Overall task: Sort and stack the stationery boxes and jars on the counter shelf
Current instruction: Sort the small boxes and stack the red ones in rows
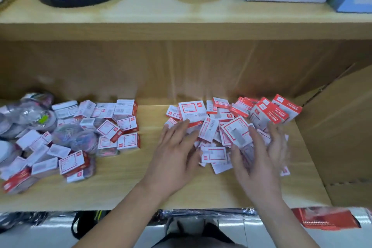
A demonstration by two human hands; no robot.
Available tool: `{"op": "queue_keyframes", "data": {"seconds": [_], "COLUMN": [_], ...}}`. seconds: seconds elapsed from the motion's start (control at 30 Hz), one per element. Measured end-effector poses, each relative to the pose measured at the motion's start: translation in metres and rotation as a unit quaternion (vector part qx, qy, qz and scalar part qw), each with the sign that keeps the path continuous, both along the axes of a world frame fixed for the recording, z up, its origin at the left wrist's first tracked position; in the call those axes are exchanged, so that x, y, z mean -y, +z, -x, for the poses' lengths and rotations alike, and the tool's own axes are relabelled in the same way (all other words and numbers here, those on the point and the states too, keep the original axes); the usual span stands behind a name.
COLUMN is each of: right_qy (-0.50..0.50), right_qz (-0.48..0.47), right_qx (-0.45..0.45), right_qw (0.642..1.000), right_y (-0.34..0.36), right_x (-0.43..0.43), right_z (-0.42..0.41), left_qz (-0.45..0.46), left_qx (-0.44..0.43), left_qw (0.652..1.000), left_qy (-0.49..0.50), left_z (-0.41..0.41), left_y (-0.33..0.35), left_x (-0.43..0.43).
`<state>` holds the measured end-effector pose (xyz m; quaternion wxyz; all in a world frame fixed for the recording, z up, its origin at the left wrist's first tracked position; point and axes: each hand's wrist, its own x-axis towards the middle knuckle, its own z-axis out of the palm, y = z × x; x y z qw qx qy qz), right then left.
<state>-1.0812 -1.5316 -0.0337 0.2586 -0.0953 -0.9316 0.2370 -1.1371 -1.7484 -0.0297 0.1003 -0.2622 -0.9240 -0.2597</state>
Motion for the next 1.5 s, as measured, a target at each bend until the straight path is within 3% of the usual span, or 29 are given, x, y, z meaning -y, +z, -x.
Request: {"op": "queue_keyframes", "data": {"seconds": [0.1, 0.2, 0.3, 0.4, 0.53, 0.67, 0.77, 0.97, 1.17, 1.27, 1.37, 1.5], "right_qy": [0.147, 0.250, 0.293, 0.302, 0.348, 0.407, 0.420, 0.383, 0.400, 0.398, 0.379, 0.344], "right_qz": [0.050, 0.109, 0.106, 0.087, 0.005, -0.077, -0.130, -0.170, -0.084, -0.043, -0.077, -0.095], "right_qx": [-0.033, 0.032, 0.101, 0.094, 0.091, 0.115, 0.143, 0.149, 0.143, 0.125, 0.134, 0.213], "right_qw": [0.987, 0.962, 0.945, 0.945, 0.933, 0.903, 0.887, 0.896, 0.901, 0.908, 0.913, 0.910], "right_y": [0.016, 0.017, 0.010, 0.007, 0.009, 0.008, 0.000, 0.000, 0.022, 0.032, 0.036, 0.026], "right_x": [0.054, 0.119, 0.165, 0.193, 0.225, 0.261, 0.280, 0.281, 0.301, 0.317, 0.339, 0.356], "right_z": [0.016, 0.033, 0.051, 0.066, 0.085, 0.110, 0.115, 0.123, 0.127, 0.141, 0.166, 0.188], "left_qz": [-0.041, -0.044, -0.048, 0.020, 0.122, 0.095, 0.069, 0.005, 0.030, 0.003, -0.062, -0.123], "left_qx": [0.026, 0.051, 0.014, -0.077, 0.040, 0.076, 0.062, 0.029, 0.033, 0.052, 0.053, 0.024], "left_qw": [0.999, 0.995, 0.989, 0.967, 0.921, 0.930, 0.933, 0.954, 0.920, 0.929, 0.934, 0.932], "left_qy": [0.021, 0.078, 0.139, 0.242, 0.368, 0.346, 0.347, 0.299, 0.389, 0.367, 0.348, 0.341], "left_z": [-0.009, -0.018, -0.022, -0.027, -0.036, -0.038, -0.033, -0.034, -0.040, -0.038, -0.036, -0.038], "left_y": [0.005, 0.005, 0.008, 0.011, -0.008, -0.024, -0.023, -0.027, -0.020, -0.026, -0.023, -0.022], "left_x": [0.038, 0.082, 0.126, 0.171, 0.218, 0.227, 0.230, 0.253, 0.264, 0.266, 0.267, 0.274]}}
